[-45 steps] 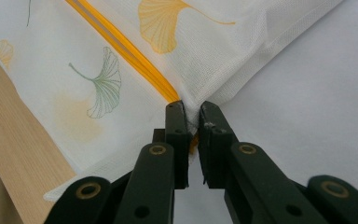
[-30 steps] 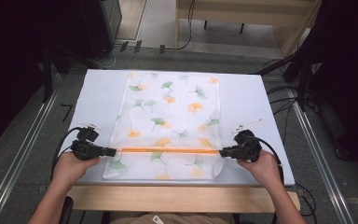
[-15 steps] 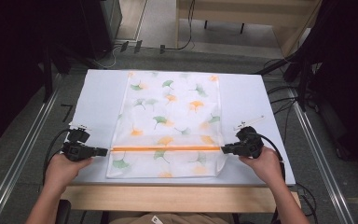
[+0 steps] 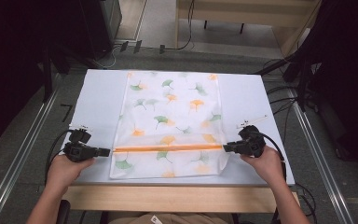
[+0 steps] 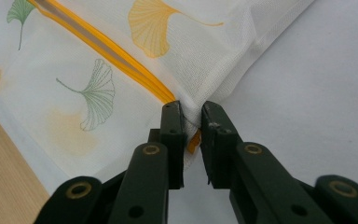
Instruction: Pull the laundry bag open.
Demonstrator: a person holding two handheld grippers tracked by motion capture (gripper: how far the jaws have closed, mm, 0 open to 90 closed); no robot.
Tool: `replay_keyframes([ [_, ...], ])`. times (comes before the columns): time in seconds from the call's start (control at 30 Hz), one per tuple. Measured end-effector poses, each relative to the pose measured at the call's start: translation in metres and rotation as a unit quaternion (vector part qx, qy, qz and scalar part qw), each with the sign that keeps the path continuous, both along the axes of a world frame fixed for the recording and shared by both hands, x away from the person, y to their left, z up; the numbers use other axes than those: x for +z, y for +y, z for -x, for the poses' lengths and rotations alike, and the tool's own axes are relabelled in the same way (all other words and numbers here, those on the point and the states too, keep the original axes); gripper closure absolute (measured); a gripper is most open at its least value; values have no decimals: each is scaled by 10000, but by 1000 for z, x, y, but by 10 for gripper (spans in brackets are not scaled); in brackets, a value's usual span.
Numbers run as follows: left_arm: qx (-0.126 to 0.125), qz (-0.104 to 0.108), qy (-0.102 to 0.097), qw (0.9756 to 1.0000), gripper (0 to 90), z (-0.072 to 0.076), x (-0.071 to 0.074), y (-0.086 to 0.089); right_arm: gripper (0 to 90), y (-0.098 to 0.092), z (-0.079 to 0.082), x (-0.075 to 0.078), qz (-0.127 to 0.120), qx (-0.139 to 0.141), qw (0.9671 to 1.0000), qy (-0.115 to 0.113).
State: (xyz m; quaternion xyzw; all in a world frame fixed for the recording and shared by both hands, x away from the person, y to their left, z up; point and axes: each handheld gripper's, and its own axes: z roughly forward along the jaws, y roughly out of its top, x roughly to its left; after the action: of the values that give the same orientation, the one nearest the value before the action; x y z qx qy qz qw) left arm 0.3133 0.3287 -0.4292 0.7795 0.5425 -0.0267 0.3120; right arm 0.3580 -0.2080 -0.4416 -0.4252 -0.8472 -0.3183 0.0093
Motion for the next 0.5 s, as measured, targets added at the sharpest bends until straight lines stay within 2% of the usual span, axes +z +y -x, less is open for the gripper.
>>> replay_keyframes([
  [0.13, -15, -12, -41, 10000, 896, 0, 1, 0, 766, 1, 2, 0, 88, -38, 9999, 42],
  [0.23, -26, 25, -71, 10000, 894, 0, 1, 0, 745, 1, 2, 1, 80, -44, 10000, -13],
  [0.27, -71, 13, -85, 9999, 867, 1, 2, 0, 735, 0, 2, 1, 69, -30, 9999, -99],
  [0.37, -13, -23, -316, 9995, 820, 2, 5, 1, 717, 0, 4, 4, 21, -96, 9998, -158],
  [0.4, -12, -34, -417, 9991, 768, 2, 7, 2, 707, 0, 4, 5, -21, -87, 9997, -230],
  [0.47, -17, -37, -577, 9983, 760, 3, 9, 3, 677, 0, 5, 7, -80, -71, 9992, -390],
  [0.5, -24, -7, -583, 9983, 747, 3, 10, 3, 676, 1, 5, 8, -103, -60, 9990, -420],
])
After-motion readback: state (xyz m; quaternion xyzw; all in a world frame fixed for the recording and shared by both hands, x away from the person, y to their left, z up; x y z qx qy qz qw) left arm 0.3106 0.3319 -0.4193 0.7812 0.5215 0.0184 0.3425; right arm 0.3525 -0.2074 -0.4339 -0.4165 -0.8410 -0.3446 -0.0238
